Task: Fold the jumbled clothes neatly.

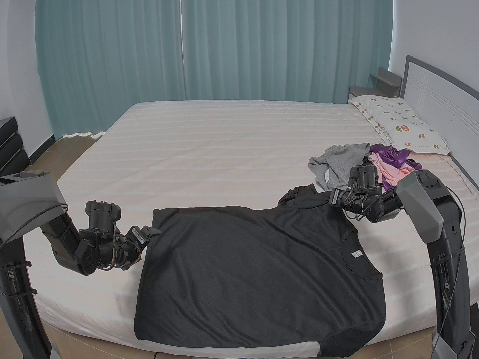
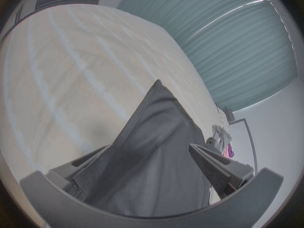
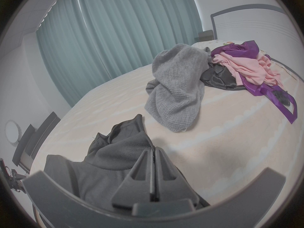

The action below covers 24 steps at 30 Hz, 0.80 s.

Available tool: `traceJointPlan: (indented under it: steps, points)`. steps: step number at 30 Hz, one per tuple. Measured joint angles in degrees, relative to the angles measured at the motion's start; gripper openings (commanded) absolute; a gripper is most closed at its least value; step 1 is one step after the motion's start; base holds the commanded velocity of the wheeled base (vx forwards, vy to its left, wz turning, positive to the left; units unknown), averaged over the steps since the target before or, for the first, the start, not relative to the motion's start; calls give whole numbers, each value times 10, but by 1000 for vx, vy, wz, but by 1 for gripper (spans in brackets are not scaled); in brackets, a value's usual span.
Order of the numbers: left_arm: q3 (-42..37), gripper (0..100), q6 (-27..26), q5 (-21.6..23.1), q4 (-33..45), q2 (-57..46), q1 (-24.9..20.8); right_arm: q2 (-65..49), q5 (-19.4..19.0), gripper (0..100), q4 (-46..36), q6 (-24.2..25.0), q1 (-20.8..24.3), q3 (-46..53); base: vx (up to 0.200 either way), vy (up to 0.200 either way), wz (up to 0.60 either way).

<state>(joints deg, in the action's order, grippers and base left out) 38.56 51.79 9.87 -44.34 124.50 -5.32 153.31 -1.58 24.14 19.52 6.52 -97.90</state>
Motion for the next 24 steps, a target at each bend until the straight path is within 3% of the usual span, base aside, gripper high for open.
traceJointPlan:
  steps: [24]
  points:
    - [364, 100, -2, -41, 143, 150, 1, 20, 25, 0, -2, 73, -32, -44, 0, 0, 0]
